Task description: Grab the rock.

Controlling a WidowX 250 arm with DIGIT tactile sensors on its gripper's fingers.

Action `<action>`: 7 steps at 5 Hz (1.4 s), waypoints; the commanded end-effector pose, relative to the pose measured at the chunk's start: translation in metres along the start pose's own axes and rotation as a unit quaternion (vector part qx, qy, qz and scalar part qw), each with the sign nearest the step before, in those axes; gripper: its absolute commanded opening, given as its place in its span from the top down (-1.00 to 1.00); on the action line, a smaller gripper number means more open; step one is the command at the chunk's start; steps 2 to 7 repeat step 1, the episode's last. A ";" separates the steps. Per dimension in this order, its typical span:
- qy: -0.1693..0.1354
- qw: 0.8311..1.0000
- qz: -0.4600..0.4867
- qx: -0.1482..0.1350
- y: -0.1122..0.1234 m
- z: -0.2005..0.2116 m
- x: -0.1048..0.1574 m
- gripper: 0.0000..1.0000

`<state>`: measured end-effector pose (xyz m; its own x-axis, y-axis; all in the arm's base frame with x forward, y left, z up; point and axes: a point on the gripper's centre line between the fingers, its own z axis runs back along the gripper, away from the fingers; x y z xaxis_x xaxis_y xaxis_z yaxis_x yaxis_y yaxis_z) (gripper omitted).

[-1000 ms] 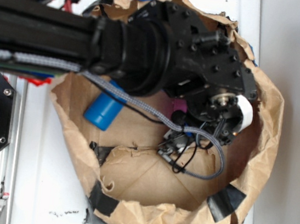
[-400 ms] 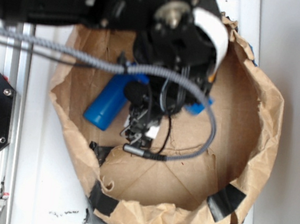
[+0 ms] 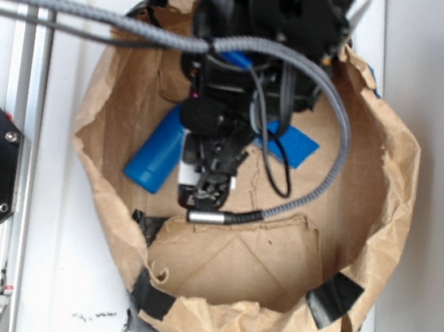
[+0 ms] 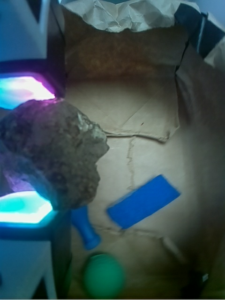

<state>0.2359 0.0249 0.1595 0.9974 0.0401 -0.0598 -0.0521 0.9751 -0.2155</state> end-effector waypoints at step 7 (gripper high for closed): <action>-0.063 0.998 -0.005 0.021 -0.019 0.020 0.008 1.00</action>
